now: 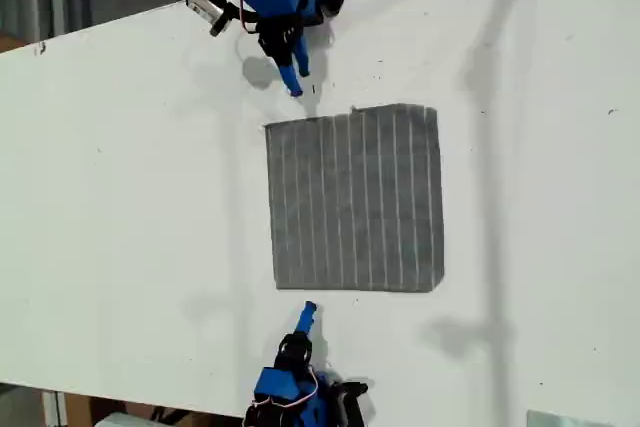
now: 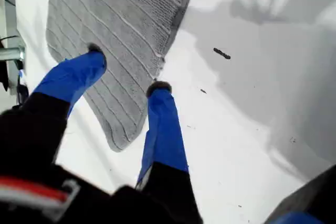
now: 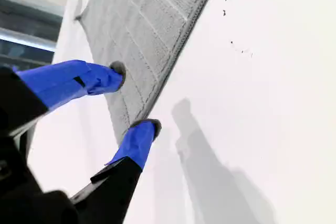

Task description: Grasp corners of a square towel and fold twice.

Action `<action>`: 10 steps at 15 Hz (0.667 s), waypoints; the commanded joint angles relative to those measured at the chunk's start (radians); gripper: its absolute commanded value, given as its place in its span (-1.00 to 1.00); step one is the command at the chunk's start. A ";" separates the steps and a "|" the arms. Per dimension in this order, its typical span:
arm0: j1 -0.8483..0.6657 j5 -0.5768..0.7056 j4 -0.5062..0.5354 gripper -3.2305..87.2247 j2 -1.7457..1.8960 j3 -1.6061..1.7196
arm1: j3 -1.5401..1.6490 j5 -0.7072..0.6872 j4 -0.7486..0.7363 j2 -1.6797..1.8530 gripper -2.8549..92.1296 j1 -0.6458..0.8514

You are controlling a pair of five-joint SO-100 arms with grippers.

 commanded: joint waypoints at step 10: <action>-0.034 -0.261 -0.017 -0.55 0.006 0.006 | -0.055 -0.011 0.021 0.000 -0.45 -0.011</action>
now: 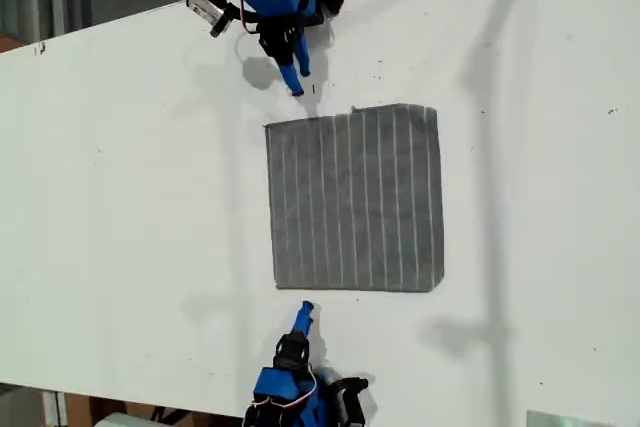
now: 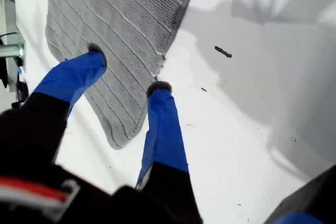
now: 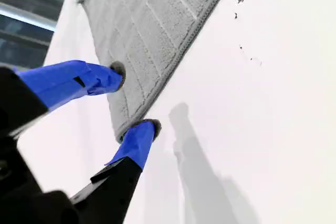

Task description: Grasp corners of a square towel and fold twice.

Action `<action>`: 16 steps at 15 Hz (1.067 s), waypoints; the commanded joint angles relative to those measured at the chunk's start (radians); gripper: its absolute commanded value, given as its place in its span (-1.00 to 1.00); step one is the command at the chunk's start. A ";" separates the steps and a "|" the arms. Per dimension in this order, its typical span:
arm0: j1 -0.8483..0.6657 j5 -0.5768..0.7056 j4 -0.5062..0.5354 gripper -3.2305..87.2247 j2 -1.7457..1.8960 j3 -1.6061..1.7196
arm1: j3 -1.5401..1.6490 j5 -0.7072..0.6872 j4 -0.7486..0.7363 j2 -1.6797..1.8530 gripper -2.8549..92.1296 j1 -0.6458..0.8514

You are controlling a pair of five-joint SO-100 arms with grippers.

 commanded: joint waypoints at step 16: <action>-0.225 -0.127 -0.026 -0.68 0.008 -0.032 | -0.862 -0.360 -0.083 -1.266 -0.50 -0.087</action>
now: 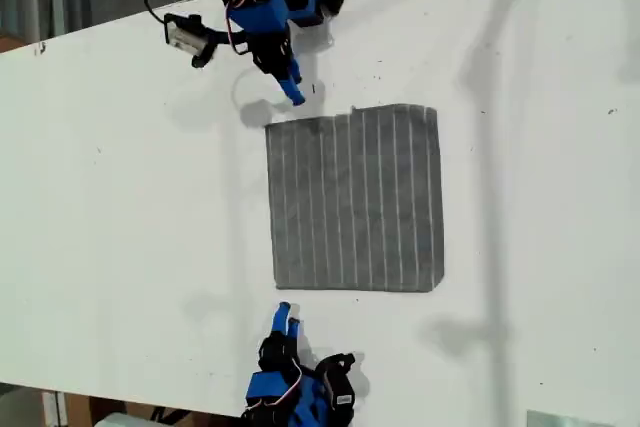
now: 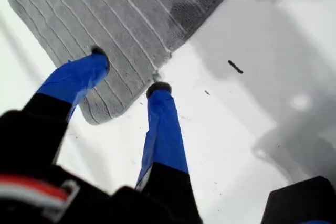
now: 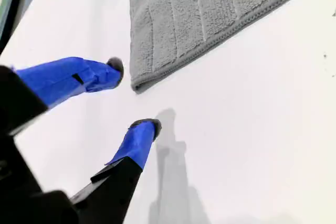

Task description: Grasp corners of a square towel and fold twice.

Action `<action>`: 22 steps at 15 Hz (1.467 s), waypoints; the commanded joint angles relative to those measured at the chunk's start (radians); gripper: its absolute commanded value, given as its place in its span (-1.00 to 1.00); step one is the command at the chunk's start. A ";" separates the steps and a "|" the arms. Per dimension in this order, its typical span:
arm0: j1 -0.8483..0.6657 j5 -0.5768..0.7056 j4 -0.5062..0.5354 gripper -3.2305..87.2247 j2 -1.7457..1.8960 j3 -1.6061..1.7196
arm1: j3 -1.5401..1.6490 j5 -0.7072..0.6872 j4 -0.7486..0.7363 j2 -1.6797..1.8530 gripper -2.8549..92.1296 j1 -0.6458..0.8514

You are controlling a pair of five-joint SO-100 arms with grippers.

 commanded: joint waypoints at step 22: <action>0.067 0.057 -0.057 -0.55 0.009 0.008 | -0.965 0.322 0.064 -1.319 -0.34 -0.710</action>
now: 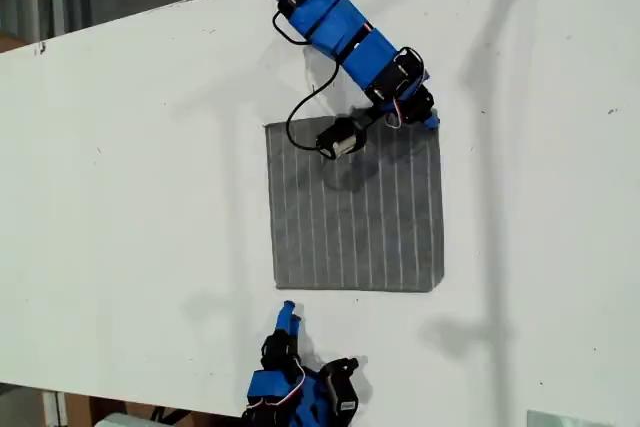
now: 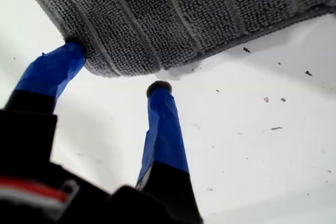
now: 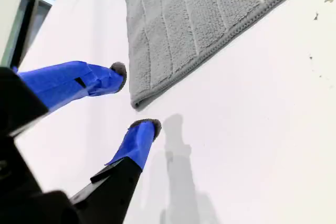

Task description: Grasp corners of a square towel and fold twice.

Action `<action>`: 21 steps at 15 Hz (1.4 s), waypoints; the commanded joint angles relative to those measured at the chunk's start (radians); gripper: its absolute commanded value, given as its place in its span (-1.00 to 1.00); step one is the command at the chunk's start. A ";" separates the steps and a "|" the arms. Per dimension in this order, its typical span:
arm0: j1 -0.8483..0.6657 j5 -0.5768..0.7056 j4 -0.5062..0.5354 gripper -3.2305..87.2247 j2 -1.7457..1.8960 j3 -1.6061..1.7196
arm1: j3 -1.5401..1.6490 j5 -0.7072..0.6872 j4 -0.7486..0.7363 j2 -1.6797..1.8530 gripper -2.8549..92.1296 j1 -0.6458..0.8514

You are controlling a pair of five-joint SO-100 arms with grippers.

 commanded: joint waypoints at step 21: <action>0.591 -0.293 -0.141 -0.58 -0.913 -0.600 | -0.025 -0.064 -0.192 -0.133 -0.94 0.077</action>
